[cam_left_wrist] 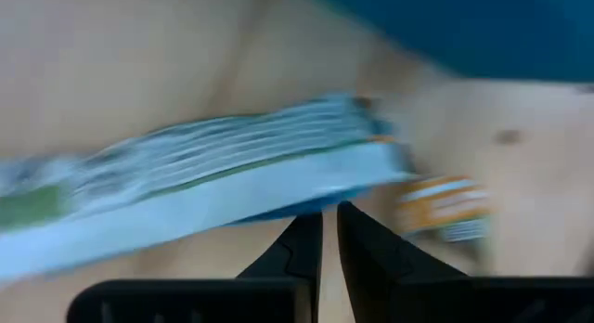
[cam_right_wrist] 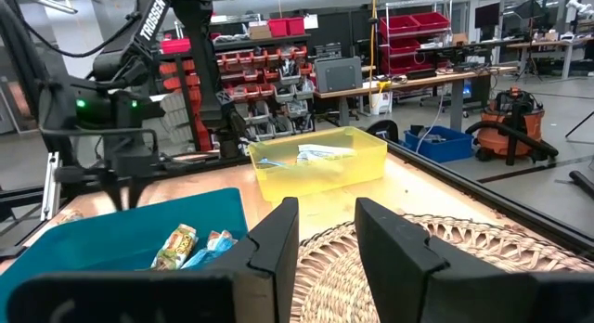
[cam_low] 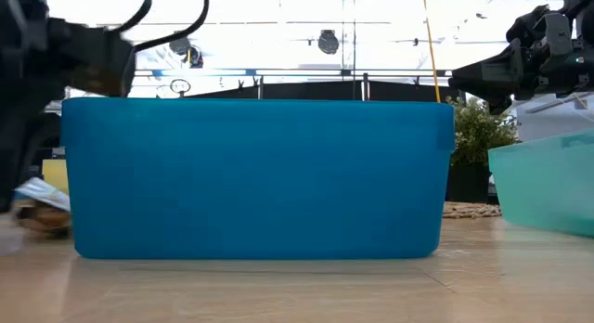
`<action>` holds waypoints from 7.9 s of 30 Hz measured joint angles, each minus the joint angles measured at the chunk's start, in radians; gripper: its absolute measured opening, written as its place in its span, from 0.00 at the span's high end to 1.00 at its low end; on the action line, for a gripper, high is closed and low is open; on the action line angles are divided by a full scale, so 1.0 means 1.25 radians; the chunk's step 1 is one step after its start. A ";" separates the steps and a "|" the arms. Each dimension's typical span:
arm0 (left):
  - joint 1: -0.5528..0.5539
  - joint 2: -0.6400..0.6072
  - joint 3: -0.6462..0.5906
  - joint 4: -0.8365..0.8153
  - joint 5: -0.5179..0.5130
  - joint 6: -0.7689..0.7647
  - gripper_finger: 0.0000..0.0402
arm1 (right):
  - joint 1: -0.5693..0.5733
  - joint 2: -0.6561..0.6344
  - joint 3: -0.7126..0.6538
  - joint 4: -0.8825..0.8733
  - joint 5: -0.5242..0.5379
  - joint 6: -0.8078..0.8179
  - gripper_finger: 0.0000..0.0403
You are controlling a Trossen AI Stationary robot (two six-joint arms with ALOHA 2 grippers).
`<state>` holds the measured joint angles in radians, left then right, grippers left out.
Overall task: Pick and place Granola Bars by type
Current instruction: Put the yellow granola bar into the blue bin
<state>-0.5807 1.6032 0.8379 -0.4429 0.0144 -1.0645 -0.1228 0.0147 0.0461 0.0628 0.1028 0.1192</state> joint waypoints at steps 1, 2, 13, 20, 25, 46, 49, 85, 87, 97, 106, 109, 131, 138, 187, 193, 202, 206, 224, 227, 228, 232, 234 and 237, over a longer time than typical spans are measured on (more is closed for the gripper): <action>0.003 0.000 0.000 0.027 0.011 0.014 0.90 | 0.000 0.000 0.000 0.000 0.000 0.000 0.75; 0.004 0.000 0.000 0.052 0.020 0.029 0.90 | 0.000 0.000 0.000 0.000 0.000 0.000 0.75; 0.006 0.000 0.003 0.047 0.051 0.365 0.90 | 0.000 0.000 0.000 0.000 0.000 0.000 0.75; 0.007 0.000 0.003 0.104 0.012 0.474 0.90 | 0.000 0.000 0.000 0.000 0.000 0.000 0.75; 0.023 0.000 0.005 0.118 0.107 0.385 0.88 | 0.000 0.000 0.000 0.000 0.000 0.000 0.75; 0.012 0.011 0.116 -0.200 -0.115 0.573 0.79 | 0.000 0.000 0.000 0.000 0.000 0.000 0.75; 0.012 0.011 0.096 -0.201 -0.109 0.573 0.79 | 0.000 0.000 0.000 0.000 0.000 0.000 0.75; 0.057 0.011 -0.029 0.010 -0.281 0.529 0.98 | 0.000 0.000 0.000 0.000 0.000 0.000 0.75; 0.056 0.011 -0.029 0.009 -0.284 0.515 0.99 | 0.000 0.000 0.000 0.000 0.000 0.000 0.75; 0.018 -0.007 -0.029 -0.034 -0.280 0.470 0.99 | 0.000 0.000 0.000 0.000 0.000 0.000 0.75; -0.027 -0.055 -0.023 0.094 -0.324 0.510 1.00 | 0.000 0.000 0.000 0.000 0.000 0.000 0.75; -0.025 -0.066 -0.023 0.108 -0.335 0.511 1.00 | 0.000 0.000 0.000 0.000 0.000 0.000 0.75; 0.078 -0.027 -0.117 0.172 -0.122 0.398 1.00 | 0.000 0.000 0.000 0.000 0.000 0.000 0.75; 0.010 -0.030 -0.101 -0.001 -0.072 0.239 0.99 | 0.000 0.000 0.000 0.000 0.000 0.000 0.75; 0.062 -0.163 0.050 -0.328 -0.087 -0.454 0.36 | 0.000 0.000 0.000 0.000 0.000 0.000 0.75; 0.062 -0.140 0.050 -0.456 -0.061 -0.628 0.46 | 0.000 0.000 0.000 0.000 0.000 0.000 0.75; 0.062 -0.073 0.050 -0.418 -0.010 -0.637 0.52 | 0.000 0.000 0.000 0.000 0.000 0.000 0.75; 0.062 -0.045 0.050 -0.417 -0.008 -0.645 0.51 | 0.000 0.000 0.000 0.000 0.000 0.000 0.75; 0.062 0.018 0.050 -0.383 0.012 -0.652 0.52 | 0.000 0.000 0.000 0.000 0.000 0.000 0.75; 0.061 0.018 0.050 -0.384 0.011 -0.650 0.57 | 0.000 0.000 0.000 0.000 0.000 0.000 0.75; 0.061 0.018 0.050 -0.384 0.011 -0.641 0.59 | 0.000 0.000 0.000 0.000 0.000 0.000 0.75; 0.061 0.018 0.050 -0.386 0.009 -0.621 0.70 | 0.000 0.000 0.000 0.000 0.000 0.000 0.75; 0.061 0.018 0.050 -0.386 0.008 -0.614 0.76 | 0.000 0.000 0.000 0.000 0.000 0.000 0.75; 0.061 0.018 0.050 -0.386 -0.005 -0.600 0.86 | 0.000 0.000 0.000 0.000 0.000 0.000 0.75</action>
<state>-0.5042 1.6257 0.9005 -0.9249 0.0082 -1.8146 -0.1230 0.0143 0.0460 0.0628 0.1028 0.1192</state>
